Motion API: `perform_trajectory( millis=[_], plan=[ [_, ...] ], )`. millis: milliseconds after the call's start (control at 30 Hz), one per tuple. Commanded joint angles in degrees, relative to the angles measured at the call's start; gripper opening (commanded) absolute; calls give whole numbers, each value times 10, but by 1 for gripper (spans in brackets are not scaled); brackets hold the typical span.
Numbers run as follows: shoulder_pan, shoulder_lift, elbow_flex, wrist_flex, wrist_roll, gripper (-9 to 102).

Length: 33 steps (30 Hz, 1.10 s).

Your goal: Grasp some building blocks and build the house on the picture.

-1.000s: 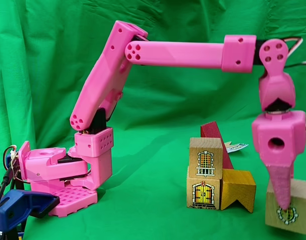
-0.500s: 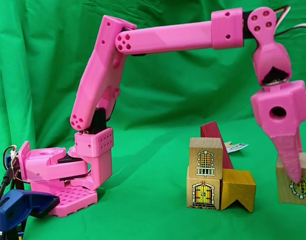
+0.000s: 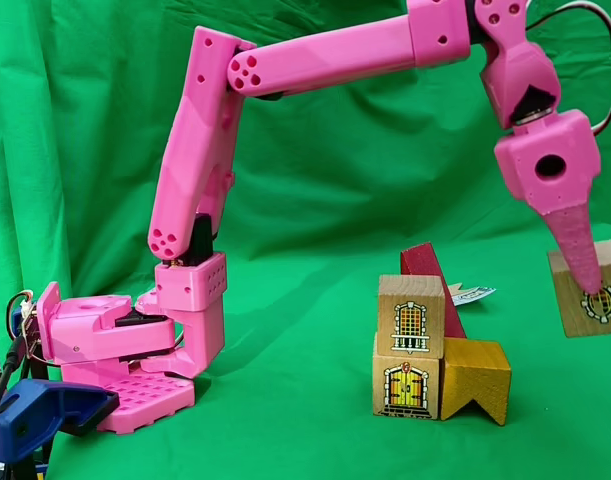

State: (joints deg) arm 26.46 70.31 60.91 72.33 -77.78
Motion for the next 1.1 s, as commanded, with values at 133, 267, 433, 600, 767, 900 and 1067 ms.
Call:
perform_trajectory(
  millis=[133, 267, 433, 600, 767, 900, 1067],
  plan=[
    [-9, 43, -6, 22, -4, 21],
    [-9, 50, -11, 106, -4, 21],
    [-10, 67, -9, 158, -4, 21],
    [-9, 65, -8, 160, -4, 21],
    [-9, 59, -7, 163, -4, 21],
    [-8, 55, -7, 163, -4, 21],
    [-8, 31, -6, 164, -3, 21]
  ],
)
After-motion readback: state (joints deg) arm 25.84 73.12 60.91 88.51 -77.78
